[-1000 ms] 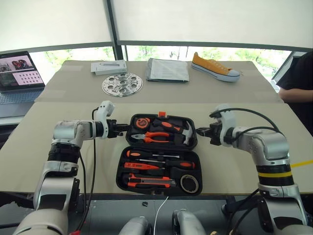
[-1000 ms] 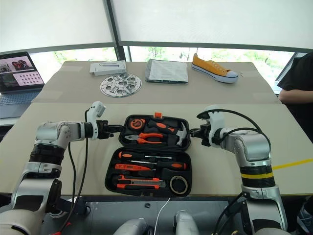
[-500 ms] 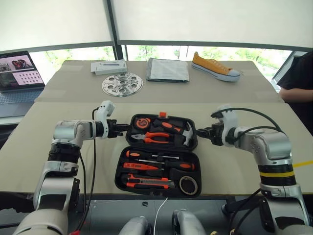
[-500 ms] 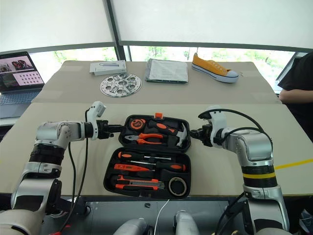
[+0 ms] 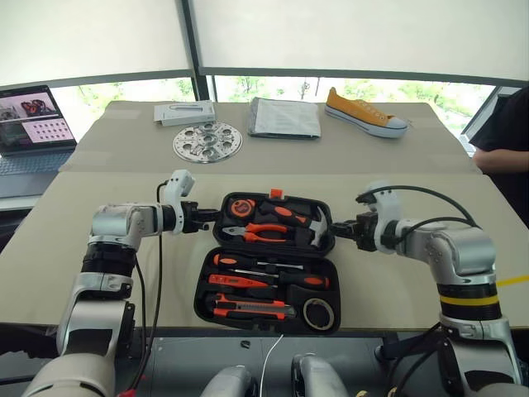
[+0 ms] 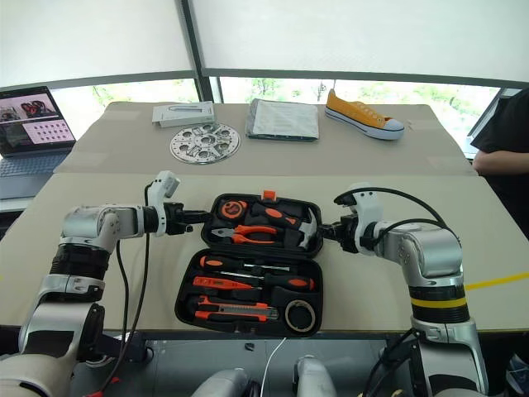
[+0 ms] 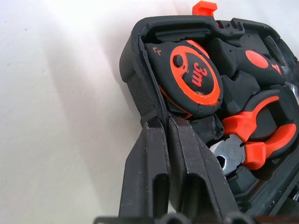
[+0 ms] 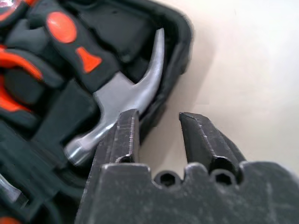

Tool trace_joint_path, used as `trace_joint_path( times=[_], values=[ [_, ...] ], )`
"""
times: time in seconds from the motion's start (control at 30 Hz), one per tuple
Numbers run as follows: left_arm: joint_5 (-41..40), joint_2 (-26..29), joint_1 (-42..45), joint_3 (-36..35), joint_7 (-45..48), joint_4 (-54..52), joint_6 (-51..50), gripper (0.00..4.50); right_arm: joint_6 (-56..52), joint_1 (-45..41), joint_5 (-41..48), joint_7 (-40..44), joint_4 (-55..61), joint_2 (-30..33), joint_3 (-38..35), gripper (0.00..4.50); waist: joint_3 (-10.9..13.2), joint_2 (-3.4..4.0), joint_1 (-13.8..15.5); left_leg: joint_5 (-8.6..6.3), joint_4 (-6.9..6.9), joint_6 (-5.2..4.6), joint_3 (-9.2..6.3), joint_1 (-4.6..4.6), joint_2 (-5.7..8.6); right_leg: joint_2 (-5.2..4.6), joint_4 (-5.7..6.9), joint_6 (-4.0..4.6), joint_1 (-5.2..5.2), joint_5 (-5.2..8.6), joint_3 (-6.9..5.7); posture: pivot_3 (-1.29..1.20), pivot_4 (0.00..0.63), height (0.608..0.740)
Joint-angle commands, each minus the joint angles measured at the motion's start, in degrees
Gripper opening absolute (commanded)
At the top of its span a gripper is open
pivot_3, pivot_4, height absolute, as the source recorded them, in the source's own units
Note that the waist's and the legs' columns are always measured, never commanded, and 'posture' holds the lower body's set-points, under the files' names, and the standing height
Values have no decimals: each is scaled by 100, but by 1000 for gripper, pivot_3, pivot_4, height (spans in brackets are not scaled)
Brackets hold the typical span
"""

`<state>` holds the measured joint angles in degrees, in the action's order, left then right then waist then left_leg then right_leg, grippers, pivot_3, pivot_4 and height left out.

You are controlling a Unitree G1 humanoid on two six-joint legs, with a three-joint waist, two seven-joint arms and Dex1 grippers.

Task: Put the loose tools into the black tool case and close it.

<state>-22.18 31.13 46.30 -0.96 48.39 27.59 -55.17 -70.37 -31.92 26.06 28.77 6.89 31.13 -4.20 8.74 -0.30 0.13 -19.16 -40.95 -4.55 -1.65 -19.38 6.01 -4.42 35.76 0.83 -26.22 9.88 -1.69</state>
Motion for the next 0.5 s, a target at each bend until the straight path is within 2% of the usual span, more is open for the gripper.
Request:
trace_joint_path(
  times=[0.03,0.37,0.5],
  values=[
    [122,47,-35,67,1,-5,113,0,27,173,-71,-96,14,28,1,87,-2,-3,3,0,-1,0,0,0,0,0,0,0,0,0,0,0,150,740],
    [141,1,-49,72,18,-58,295,0,116,-11,-42,-94,-51,-42,17,39,-3,-5,-1,0,0,0,0,5,1,1,-1,-1,4,0,2,0,150,740],
    [106,-118,-53,-178,-54,-149,968,0,725,-340,-195,-141,-60,-79,-25,39,-3,-5,-2,0,-1,1,4,5,1,1,-1,-1,3,0,6,0,150,740]
  ],
)
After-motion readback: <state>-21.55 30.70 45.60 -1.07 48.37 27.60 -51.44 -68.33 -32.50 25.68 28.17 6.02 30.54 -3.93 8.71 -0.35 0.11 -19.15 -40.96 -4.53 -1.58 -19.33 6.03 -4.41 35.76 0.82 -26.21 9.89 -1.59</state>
